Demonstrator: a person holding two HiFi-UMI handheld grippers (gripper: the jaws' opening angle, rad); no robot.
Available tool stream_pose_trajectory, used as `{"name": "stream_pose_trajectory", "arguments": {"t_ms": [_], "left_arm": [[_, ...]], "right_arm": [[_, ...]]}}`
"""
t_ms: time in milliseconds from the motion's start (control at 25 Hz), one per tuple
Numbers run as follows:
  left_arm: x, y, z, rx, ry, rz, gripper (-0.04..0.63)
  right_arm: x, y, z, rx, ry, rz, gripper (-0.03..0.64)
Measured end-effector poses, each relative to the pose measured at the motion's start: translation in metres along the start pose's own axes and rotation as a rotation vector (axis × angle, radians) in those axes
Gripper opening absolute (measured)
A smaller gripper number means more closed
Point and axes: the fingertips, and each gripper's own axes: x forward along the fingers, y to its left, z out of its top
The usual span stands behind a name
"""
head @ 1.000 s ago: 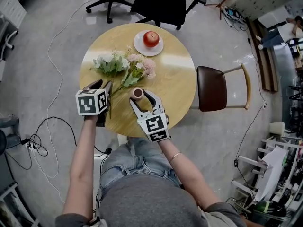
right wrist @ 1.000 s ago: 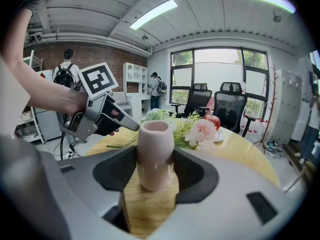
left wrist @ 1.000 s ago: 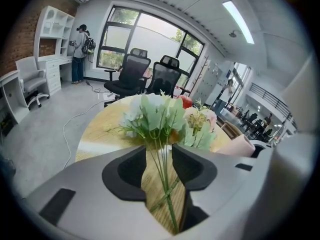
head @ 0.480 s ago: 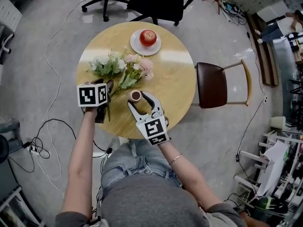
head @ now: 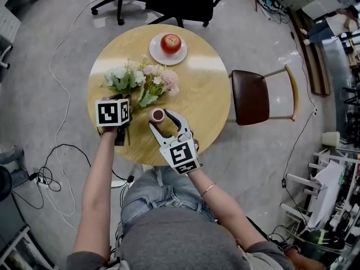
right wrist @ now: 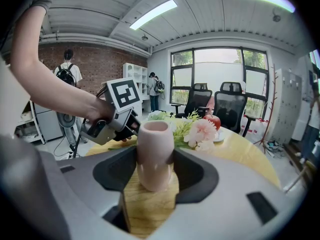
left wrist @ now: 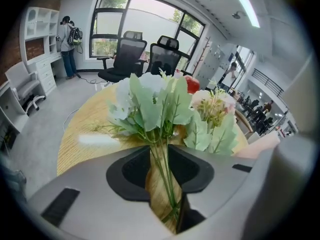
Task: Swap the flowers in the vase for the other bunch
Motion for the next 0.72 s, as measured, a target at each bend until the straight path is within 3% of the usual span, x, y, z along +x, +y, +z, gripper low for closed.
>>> {"name": "stream_pose_trajectory", "arguments": {"t_ms": [320, 560, 720], "left_arm": [[0.000, -0.001, 0.004, -0.050, -0.033, 0.001, 0.044], [-0.012, 0.000, 0.010, -0.080, -0.115, 0.007, 0.032], [-0.027, 0.002, 0.022, -0.048, -0.201, 0.030, 0.031]], "right_arm": [[-0.002, 0.000, -0.002, -0.002, -0.001, 0.001, 0.239], [-0.004, 0.000, -0.002, -0.004, -0.007, 0.001, 0.239], [-0.003, 0.000, -0.002, -0.006, -0.007, 0.002, 0.239]]}}
